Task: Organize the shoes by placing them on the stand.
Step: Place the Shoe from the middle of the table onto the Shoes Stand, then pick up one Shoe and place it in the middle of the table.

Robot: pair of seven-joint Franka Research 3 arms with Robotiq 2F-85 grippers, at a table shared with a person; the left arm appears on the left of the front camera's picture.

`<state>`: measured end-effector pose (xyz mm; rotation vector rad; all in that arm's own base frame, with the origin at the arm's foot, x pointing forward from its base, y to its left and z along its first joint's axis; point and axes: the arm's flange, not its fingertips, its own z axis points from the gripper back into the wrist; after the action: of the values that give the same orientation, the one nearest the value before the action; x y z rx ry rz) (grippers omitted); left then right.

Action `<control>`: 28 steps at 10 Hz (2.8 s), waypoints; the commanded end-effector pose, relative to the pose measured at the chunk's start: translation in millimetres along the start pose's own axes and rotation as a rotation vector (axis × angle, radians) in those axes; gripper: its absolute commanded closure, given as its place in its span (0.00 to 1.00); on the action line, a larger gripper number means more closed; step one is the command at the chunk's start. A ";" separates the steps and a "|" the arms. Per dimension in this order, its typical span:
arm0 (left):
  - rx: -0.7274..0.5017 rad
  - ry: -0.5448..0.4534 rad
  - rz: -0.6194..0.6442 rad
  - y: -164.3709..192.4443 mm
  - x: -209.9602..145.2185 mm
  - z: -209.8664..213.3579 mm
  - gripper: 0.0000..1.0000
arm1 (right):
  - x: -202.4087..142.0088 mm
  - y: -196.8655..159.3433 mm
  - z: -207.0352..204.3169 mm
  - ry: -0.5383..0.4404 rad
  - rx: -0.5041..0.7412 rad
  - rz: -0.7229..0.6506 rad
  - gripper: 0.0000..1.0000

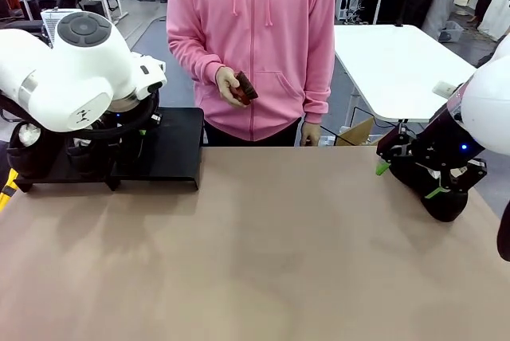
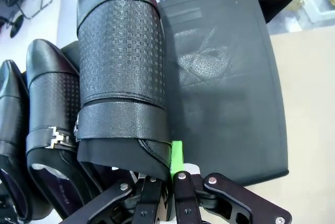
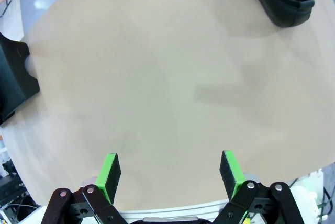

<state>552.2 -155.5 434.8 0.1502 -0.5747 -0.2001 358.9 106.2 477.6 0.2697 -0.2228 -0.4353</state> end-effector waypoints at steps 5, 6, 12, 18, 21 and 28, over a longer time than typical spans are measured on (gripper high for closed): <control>0.051 0.019 0.015 -4.2 1.4 -7.8 1.00 | 1.0 0.4 1.5 0.009 0.012 0.010 0.00; 0.052 0.022 0.019 -3.2 2.2 -10.7 0.89 | 1.0 0.4 1.5 0.009 0.012 0.010 0.00; 0.012 -0.052 0.089 1.4 1.3 4.9 0.57 | 1.0 0.4 1.5 0.009 0.012 0.010 0.00; 0.007 -0.010 0.050 0.6 7.0 0.8 0.57 | 1.0 0.4 1.5 0.009 0.012 0.010 0.00; 0.007 -0.010 0.050 0.6 7.0 0.8 0.57 | 1.0 0.4 1.5 0.009 0.012 0.010 0.00; -0.290 -0.202 -0.140 -90.6 -9.6 151.0 0.57 | 1.0 0.4 1.5 0.009 0.012 0.010 0.00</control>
<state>464.7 -278.0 535.3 -0.0510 -0.7475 -0.4137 358.9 106.2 477.4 0.2695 -0.2224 -0.4353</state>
